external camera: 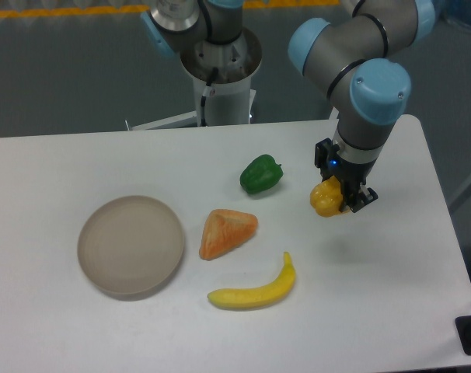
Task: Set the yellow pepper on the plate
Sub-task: 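Carry the held yellow pepper past the orange wedge toward the tan plate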
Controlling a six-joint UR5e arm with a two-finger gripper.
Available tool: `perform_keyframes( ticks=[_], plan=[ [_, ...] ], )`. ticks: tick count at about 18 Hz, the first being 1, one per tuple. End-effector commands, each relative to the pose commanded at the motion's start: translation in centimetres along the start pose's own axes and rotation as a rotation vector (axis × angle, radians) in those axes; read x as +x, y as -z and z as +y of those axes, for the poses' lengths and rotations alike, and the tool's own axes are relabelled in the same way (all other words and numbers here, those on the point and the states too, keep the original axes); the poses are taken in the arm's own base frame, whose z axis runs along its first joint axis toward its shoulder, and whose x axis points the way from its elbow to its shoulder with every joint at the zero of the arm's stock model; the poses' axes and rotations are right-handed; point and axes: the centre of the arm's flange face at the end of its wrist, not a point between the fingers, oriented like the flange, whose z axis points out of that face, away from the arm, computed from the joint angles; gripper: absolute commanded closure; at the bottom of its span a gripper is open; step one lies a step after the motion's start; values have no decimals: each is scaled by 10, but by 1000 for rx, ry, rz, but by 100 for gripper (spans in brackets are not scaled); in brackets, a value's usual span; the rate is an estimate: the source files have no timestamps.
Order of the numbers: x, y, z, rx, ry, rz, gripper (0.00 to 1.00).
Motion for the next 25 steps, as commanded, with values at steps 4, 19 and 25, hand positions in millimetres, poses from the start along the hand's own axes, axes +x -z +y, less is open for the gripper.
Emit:
perform_keyframes(
  ticks=[4,19,25],
  plan=[
    [-1,1,0,3,3,-3,96],
    [59,6,-116,16,-20,7,98],
    [112,-7,-224,14,-4,28,98]
  ],
)
